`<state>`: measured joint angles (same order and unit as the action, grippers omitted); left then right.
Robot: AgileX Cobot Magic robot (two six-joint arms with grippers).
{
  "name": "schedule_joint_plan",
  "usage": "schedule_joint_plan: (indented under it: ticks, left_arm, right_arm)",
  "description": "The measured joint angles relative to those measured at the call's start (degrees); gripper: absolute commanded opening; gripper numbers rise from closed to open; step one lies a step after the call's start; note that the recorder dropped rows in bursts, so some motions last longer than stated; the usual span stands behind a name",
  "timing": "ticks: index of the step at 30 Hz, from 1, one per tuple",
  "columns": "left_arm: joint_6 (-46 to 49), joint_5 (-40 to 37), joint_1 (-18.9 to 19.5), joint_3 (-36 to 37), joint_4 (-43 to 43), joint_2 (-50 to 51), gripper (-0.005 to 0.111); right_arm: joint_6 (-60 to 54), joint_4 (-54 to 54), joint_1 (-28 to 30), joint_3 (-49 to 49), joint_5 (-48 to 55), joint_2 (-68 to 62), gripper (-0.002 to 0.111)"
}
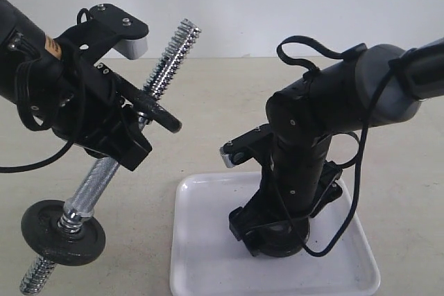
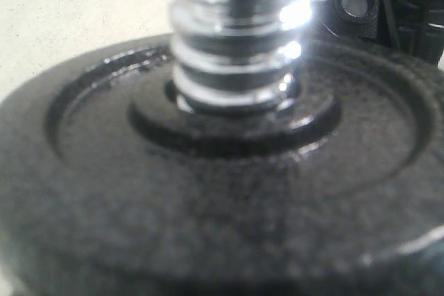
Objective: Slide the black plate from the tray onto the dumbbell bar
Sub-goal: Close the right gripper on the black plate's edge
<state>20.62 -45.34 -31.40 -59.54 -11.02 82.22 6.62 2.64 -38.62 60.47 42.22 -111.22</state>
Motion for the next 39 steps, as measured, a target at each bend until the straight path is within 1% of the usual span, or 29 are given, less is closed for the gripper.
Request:
schedule_joint_plan:
  ticks: [36,38,39]
  left_arm:
    - [0.0,0.0,0.0,0.0,0.0,0.0,0.004]
    - [0.0,0.0,0.0,0.0,0.0,0.0,0.004]
    - [0.0,0.0,0.0,0.0,0.0,0.0,0.004]
  right_arm:
    - [0.2,-2.9,0.0,-0.3,-2.9,0.2,0.105]
    - [0.2,-2.9,0.0,-0.3,-3.0,0.2,0.101]
    - [0.2,-2.9,0.0,-0.3,-3.0,0.2,0.096]
